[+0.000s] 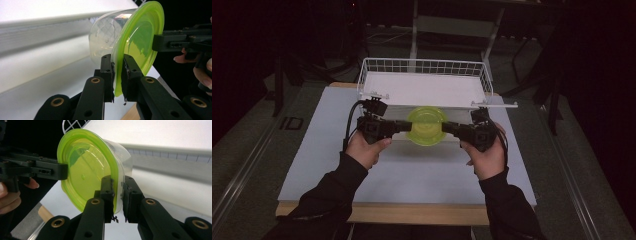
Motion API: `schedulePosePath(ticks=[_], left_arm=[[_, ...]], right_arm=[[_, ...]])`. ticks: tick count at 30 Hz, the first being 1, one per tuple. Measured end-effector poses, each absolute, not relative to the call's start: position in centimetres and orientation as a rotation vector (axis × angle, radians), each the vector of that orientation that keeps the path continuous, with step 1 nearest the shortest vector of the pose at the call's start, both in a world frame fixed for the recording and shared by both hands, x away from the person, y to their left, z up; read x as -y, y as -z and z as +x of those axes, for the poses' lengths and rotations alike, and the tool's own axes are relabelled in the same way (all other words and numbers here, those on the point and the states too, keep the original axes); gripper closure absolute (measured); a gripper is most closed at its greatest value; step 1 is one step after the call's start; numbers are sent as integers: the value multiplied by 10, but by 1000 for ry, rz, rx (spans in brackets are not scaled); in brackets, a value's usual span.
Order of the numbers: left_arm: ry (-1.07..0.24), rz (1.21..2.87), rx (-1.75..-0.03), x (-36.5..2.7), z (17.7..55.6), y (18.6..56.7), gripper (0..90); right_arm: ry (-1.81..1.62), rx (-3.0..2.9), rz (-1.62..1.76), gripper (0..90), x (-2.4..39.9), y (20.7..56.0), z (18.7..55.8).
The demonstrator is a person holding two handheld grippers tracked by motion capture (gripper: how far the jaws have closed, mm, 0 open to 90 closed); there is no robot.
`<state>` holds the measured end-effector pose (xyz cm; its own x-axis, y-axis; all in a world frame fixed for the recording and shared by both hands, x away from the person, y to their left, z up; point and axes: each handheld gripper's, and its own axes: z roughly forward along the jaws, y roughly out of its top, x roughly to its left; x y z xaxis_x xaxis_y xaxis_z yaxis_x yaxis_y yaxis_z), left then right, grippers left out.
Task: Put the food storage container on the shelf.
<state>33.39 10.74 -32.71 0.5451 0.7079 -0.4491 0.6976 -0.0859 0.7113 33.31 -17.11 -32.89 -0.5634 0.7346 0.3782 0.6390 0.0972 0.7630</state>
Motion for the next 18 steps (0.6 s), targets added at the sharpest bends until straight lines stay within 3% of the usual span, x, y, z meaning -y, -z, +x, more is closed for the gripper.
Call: schedulePosePath(ticks=[18], left_arm=[[-49, 1768, -1250, -109, 380, 287, 817]], right_arm=[[-1486, -2224, 1488, 800, 163, 291, 385]])
